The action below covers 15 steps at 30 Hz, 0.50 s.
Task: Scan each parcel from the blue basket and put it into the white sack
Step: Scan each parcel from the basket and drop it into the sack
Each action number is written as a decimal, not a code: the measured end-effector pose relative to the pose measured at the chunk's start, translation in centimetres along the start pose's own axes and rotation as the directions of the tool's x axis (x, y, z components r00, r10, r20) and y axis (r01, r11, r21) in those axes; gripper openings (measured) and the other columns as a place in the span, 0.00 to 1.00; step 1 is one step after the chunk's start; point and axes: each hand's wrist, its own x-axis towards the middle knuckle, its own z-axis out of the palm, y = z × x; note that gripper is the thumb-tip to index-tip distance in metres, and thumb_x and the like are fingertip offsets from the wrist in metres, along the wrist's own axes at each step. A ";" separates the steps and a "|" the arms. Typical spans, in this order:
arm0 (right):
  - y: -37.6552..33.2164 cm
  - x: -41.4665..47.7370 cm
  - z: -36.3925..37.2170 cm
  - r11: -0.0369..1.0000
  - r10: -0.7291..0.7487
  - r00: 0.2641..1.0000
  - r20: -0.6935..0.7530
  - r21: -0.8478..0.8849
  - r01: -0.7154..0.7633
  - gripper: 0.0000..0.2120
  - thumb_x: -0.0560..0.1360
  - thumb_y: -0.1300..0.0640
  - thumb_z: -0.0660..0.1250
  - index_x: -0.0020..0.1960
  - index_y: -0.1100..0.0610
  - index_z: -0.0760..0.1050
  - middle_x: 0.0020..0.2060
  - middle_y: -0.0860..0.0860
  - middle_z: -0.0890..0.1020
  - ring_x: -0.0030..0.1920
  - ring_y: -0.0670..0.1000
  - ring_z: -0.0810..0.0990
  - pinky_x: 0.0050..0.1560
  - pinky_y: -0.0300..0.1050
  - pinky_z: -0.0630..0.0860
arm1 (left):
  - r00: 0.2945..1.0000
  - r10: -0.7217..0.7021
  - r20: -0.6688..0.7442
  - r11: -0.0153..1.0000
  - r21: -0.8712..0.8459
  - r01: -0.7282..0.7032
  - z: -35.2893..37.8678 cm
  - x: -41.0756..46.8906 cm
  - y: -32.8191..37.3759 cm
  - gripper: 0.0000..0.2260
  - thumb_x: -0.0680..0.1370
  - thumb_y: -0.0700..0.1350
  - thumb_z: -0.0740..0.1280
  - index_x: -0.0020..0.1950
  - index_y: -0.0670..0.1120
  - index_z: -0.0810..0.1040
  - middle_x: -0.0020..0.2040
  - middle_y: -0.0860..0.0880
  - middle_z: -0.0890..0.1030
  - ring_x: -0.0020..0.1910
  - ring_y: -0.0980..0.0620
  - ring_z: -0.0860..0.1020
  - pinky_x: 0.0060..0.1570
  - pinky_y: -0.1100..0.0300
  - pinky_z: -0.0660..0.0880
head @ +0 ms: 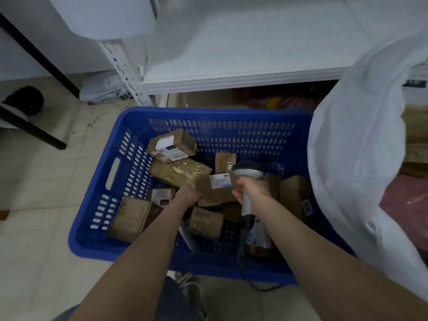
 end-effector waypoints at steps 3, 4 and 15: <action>0.1 2.9 -0.1 0.997 0.080 0.997 -0.010 0.013 -0.080 0.04 0.77 0.58 0.67 0.49 0.58 0.75 0.37 0.52 0.80 0.35 0.46 0.79 0.34 0.39 0.72 | 0.998 -0.023 0.053 1.000 -0.011 0.024 1.8 3.4 -0.8 0.21 0.79 0.44 0.65 0.71 0.41 0.67 0.66 0.46 0.72 0.65 0.44 0.72 0.62 0.56 0.69; 0.2 3.6 -0.2 0.995 0.096 0.995 -0.020 0.012 -0.096 0.03 0.77 0.58 0.67 0.46 0.57 0.74 0.36 0.53 0.80 0.34 0.46 0.78 0.33 0.39 0.72 | 0.997 -0.038 0.063 0.999 -0.028 0.040 2.4 4.3 -1.1 0.21 0.79 0.44 0.66 0.71 0.40 0.68 0.66 0.44 0.73 0.65 0.44 0.72 0.61 0.57 0.70; -0.2 0.9 -1.4 0.999 -0.037 0.999 -0.009 0.032 0.037 0.03 0.75 0.59 0.68 0.45 0.59 0.77 0.34 0.54 0.82 0.31 0.47 0.78 0.32 0.39 0.74 | 0.975 -0.127 -0.185 0.971 -0.222 0.085 1.6 4.3 0.9 0.18 0.76 0.48 0.69 0.59 0.37 0.77 0.54 0.39 0.80 0.52 0.40 0.79 0.54 0.48 0.78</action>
